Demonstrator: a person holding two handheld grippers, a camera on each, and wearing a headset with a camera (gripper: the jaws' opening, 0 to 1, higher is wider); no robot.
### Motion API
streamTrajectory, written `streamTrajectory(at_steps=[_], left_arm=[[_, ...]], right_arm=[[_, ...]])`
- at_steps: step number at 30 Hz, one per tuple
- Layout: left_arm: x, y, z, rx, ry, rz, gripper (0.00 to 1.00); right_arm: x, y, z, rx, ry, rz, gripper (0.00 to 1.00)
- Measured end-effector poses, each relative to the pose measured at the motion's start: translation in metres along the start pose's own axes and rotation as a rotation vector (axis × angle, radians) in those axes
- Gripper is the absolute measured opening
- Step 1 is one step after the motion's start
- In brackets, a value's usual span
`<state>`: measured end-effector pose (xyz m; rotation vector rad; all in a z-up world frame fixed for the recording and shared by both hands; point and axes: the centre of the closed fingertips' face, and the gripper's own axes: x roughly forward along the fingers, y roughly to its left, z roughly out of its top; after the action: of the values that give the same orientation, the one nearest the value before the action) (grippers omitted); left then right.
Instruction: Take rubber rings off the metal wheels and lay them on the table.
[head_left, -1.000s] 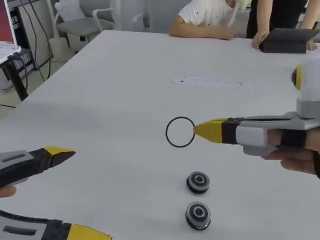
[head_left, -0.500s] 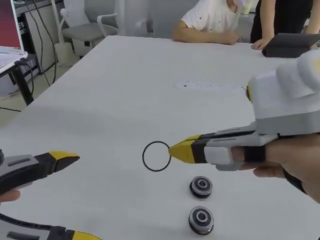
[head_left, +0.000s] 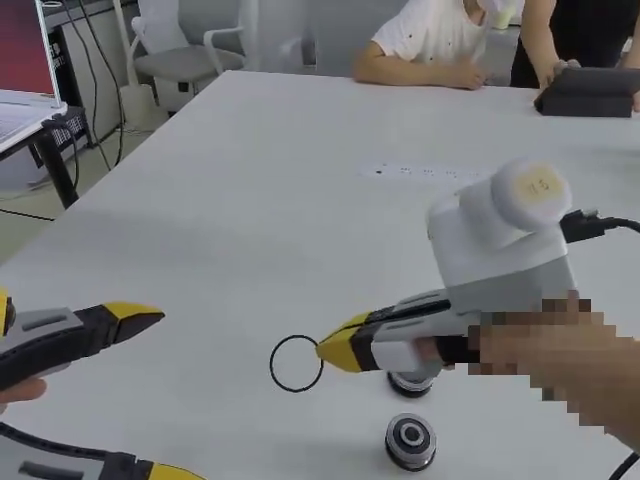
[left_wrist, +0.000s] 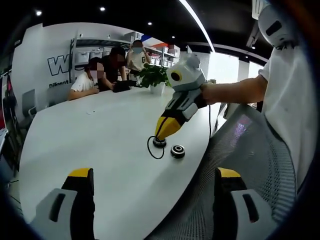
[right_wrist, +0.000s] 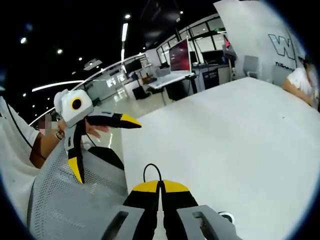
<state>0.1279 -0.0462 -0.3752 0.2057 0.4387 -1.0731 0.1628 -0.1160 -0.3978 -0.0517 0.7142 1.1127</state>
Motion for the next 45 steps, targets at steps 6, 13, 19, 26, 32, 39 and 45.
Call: streamTrajectory(at_steps=[6, 13, 19, 26, 32, 39, 45], left_arm=[[0.000, 0.000, -0.001, 0.003, 0.005, 0.001, 0.99], [0.002, -0.002, -0.002, 0.004, 0.011, -0.004, 0.99], [0.003, -0.002, -0.001, 0.002, 0.007, -0.003, 0.99], [0.002, -0.003, -0.003, 0.002, 0.012, -0.001, 0.99], [0.001, -0.003, -0.004, 0.001, 0.017, 0.002, 0.99], [0.003, -0.003, -0.003, 0.001, 0.021, 0.003, 0.99], [0.004, -0.004, -0.004, 0.003, 0.031, 0.001, 0.99]], right_arm=[[0.007, -0.004, -0.007, -0.006, 0.033, -0.003, 0.00], [0.015, -0.006, -0.015, -0.003, 0.060, -0.006, 0.00], [0.025, -0.008, -0.025, 0.004, 0.085, -0.015, 0.00], [0.033, -0.012, -0.033, 0.035, 0.081, -0.033, 0.00], [0.035, -0.014, -0.042, 0.065, 0.090, -0.031, 0.00], [0.038, -0.021, -0.044, 0.085, 0.079, -0.065, 0.00], [0.041, -0.026, -0.049, 0.084, 0.087, -0.096, 0.00]])
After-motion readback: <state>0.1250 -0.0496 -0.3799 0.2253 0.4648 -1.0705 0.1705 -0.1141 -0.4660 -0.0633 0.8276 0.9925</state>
